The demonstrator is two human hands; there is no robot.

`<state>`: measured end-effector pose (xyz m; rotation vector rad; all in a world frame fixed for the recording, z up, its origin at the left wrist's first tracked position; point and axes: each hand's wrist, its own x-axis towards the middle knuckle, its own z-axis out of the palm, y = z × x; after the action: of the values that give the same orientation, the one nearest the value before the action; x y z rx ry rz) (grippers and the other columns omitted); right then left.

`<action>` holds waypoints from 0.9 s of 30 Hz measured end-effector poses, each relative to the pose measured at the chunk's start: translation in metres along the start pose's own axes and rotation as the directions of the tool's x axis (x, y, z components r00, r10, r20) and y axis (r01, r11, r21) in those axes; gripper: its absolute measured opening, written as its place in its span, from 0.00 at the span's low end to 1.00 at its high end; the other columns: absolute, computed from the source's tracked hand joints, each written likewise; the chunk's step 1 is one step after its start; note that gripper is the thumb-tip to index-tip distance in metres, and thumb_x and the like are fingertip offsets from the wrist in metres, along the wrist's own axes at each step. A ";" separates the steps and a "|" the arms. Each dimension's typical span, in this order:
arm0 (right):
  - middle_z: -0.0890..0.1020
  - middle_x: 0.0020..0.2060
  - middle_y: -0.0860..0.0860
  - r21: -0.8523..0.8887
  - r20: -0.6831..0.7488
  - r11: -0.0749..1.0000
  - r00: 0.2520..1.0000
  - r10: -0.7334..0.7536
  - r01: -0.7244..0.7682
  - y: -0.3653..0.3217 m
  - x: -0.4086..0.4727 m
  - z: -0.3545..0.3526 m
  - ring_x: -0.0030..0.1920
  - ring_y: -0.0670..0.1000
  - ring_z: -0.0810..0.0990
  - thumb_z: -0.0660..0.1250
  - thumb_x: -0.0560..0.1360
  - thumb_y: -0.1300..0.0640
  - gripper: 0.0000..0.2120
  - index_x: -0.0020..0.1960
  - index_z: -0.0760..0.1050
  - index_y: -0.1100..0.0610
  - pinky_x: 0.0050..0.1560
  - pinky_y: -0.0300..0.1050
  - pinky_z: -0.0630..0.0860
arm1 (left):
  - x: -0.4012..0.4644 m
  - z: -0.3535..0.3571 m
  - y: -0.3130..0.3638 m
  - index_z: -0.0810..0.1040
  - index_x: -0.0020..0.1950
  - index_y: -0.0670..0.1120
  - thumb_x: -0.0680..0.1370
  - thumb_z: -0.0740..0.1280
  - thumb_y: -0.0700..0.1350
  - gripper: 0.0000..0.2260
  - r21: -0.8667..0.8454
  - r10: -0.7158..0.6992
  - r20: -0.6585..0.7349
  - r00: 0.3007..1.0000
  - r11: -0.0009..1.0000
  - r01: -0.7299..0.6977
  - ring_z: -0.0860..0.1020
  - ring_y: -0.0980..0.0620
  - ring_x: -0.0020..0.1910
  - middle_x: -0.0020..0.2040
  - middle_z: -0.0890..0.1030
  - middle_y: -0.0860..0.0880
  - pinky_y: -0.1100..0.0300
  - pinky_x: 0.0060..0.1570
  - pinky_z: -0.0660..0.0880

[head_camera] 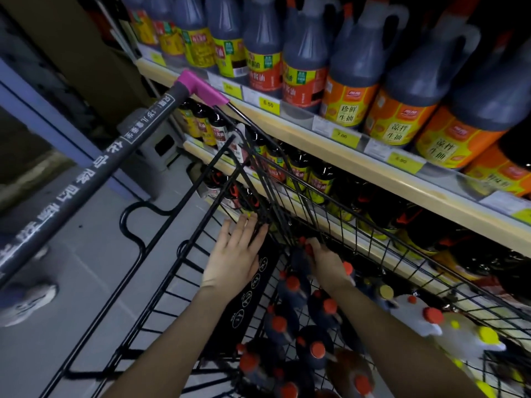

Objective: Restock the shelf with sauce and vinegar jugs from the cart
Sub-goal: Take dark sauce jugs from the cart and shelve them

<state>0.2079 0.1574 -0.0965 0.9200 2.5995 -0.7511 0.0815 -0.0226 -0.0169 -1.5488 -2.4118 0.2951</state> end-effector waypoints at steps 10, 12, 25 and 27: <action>0.80 0.42 0.55 0.138 -0.377 0.904 0.866 -0.330 0.405 -0.008 -0.066 -0.070 0.38 0.55 0.80 0.64 0.77 0.58 0.15 0.62 0.66 0.54 0.34 0.39 0.67 | 0.001 -0.009 0.002 0.69 0.70 0.46 0.66 0.72 0.61 0.37 -0.085 0.020 0.070 0.997 0.996 -0.014 0.69 0.41 0.66 0.66 0.72 0.41 0.42 0.66 0.57; 0.81 0.44 0.54 0.161 -0.381 0.872 0.844 -0.378 0.463 -0.017 -0.086 -0.098 0.39 0.53 0.79 0.64 0.77 0.55 0.14 0.61 0.66 0.51 0.35 0.39 0.69 | 0.000 -0.020 0.004 0.65 0.72 0.47 0.64 0.70 0.66 0.42 -0.216 0.020 0.119 0.993 0.976 0.006 0.67 0.42 0.69 0.69 0.70 0.42 0.43 0.68 0.57; 0.77 0.52 0.47 0.751 -0.447 0.505 0.890 -0.088 0.426 -0.041 -0.154 -0.211 0.48 0.34 0.77 0.63 0.76 0.65 0.20 0.65 0.65 0.53 0.51 0.30 0.73 | -0.003 -0.092 0.084 0.69 0.59 0.58 0.59 0.82 0.47 0.34 -0.888 -0.050 0.413 0.909 -0.245 0.390 0.78 0.59 0.55 0.56 0.78 0.56 0.56 0.51 0.78; 0.77 0.54 0.45 0.832 -0.331 0.451 0.941 -0.063 0.323 -0.040 -0.159 -0.184 0.48 0.34 0.78 0.69 0.72 0.65 0.27 0.67 0.63 0.51 0.47 0.29 0.75 | -0.001 -0.094 0.099 0.72 0.62 0.52 0.56 0.82 0.52 0.37 -0.884 -0.084 0.418 0.904 -0.265 0.384 0.80 0.50 0.55 0.56 0.80 0.50 0.45 0.51 0.78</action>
<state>0.2864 0.1539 0.1370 0.9705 2.4366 -2.3483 0.1971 0.0200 0.0414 -1.0596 -2.9741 -2.3766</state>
